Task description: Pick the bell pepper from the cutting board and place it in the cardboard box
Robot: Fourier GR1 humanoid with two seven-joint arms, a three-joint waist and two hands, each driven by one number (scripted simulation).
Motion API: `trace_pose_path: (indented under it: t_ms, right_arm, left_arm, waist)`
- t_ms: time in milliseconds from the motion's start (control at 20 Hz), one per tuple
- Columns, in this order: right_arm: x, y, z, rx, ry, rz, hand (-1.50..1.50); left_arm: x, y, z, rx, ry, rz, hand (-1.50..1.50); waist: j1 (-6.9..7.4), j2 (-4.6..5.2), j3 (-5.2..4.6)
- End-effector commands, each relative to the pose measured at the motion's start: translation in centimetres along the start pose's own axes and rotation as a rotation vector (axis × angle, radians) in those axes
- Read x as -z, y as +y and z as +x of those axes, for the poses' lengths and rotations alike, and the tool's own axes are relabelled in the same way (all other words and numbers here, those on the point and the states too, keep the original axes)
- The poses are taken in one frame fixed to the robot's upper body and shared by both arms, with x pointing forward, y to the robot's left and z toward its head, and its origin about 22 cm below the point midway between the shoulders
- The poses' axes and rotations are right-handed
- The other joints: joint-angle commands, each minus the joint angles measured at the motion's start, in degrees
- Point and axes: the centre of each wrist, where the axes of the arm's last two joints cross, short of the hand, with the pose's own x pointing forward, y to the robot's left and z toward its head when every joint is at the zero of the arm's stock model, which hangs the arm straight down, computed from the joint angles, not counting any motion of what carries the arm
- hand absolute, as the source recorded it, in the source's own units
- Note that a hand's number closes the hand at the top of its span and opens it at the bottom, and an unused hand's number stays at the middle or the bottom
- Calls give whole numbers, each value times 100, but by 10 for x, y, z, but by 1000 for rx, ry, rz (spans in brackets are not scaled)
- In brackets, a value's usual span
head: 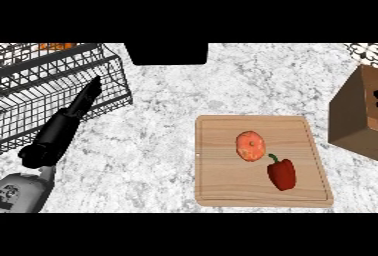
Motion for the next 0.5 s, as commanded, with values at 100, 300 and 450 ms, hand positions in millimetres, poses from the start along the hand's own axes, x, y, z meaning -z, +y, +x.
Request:
trace_pose_path:
  t_ms: [100, 300, 450]
  right_arm:
    - [10, 12, 45, -216, 66, 263, -150]
    - [14, 18, 85, -278, 96, 373, -150]
    - [14, 44, 100, -355, 147, 393, -150]
  left_arm:
    - [0, 3, 3, -3, -2, -19, 0]
    - [-2, -10, -5, 4, -20, -19, 0]
    - [0, 10, -5, -9, -13, -28, 0]
  waist:
    - [106, -3, -8]
    - [98, 0, -9]
    - [124, 11, -4]
